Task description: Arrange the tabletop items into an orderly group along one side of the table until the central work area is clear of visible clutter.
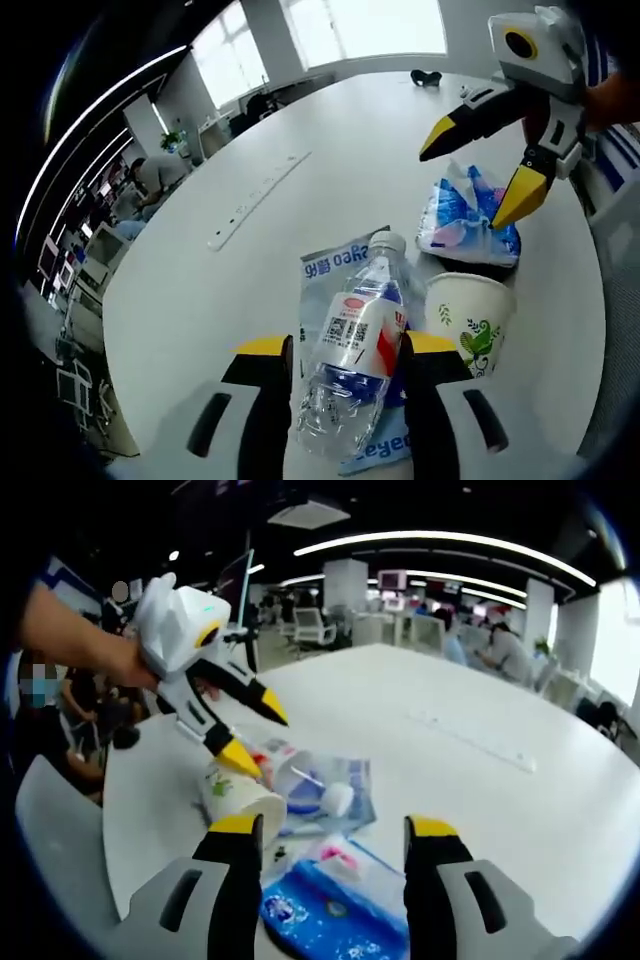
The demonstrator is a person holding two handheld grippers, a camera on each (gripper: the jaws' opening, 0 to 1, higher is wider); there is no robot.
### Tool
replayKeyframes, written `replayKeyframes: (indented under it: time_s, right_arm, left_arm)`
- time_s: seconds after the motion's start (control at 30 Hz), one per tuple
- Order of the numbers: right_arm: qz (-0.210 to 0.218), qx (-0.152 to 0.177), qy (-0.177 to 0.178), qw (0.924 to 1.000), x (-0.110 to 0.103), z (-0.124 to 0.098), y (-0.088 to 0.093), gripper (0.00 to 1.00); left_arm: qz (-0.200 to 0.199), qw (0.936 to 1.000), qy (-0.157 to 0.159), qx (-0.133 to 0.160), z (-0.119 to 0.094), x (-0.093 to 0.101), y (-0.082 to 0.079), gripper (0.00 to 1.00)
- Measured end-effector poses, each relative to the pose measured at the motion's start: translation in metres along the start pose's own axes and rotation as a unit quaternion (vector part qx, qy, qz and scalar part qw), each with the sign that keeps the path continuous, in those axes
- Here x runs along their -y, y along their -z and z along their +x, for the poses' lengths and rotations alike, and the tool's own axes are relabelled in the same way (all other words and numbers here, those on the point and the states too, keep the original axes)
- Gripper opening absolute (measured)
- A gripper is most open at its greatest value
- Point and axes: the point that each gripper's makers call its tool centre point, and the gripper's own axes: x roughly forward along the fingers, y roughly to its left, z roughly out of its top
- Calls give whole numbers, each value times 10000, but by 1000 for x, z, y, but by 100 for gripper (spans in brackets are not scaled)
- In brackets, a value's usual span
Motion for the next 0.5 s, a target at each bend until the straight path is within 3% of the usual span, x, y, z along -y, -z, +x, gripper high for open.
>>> replayKeyframes:
  time_s: [0.5]
  right_arm:
    - [28,-42,41,10000,6,2,3,53]
  left_arm:
    - [504,9970,511,-272,21,10,0,38]
